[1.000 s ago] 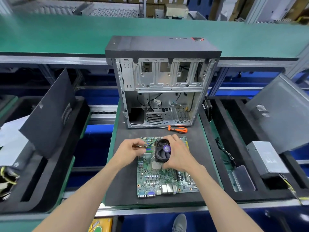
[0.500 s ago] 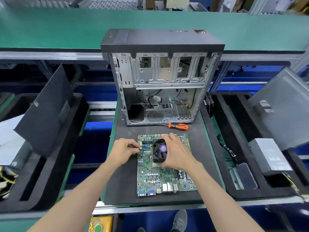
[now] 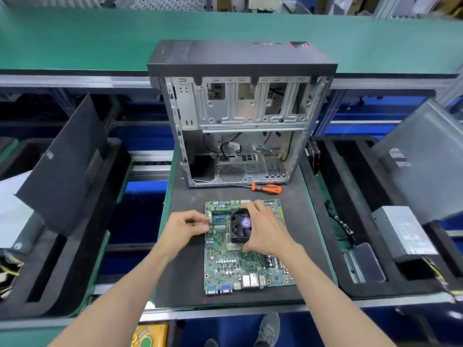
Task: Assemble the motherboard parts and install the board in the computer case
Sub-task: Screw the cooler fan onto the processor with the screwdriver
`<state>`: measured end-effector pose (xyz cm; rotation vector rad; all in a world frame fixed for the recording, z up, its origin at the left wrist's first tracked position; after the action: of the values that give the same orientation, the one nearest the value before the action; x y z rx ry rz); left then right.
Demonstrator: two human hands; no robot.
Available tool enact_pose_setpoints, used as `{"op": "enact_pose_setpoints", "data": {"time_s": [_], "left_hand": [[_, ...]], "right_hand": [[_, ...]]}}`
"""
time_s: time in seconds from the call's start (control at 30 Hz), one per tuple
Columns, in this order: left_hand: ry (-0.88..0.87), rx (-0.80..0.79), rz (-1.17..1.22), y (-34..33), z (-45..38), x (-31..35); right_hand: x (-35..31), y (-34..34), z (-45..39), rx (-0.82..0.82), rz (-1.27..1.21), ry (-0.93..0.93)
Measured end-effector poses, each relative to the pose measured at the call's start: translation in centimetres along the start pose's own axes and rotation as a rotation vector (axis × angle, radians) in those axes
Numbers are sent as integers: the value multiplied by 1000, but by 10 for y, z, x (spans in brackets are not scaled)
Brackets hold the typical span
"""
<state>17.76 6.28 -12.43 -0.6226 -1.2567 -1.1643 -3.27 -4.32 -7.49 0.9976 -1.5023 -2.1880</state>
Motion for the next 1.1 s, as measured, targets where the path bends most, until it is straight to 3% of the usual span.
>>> {"op": "enact_pose_setpoints", "data": {"time_s": [0.17,0.67,1.1], "left_hand": [[64,-33,168,3,0,-6],[-187,109,-409,-2,1,15],[-122,64,-480,4,-6,21]], "right_hand": [[0,2,1,1,3,-14],[-12,0,-4,-24,37,-18],[-16,-6,-11,42,39,-37]]}}
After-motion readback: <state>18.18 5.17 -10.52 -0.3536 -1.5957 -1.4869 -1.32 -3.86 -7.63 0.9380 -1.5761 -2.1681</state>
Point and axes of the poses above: each hand's wrist, its own z-axis away from the middle knuckle, its own y-axis out of the back of the hand, x = y × z, the point moved 4 cm from there along -z, towards the middle knuckle, and after that the axes turned 1 degree about z, right-handed, at the moved point
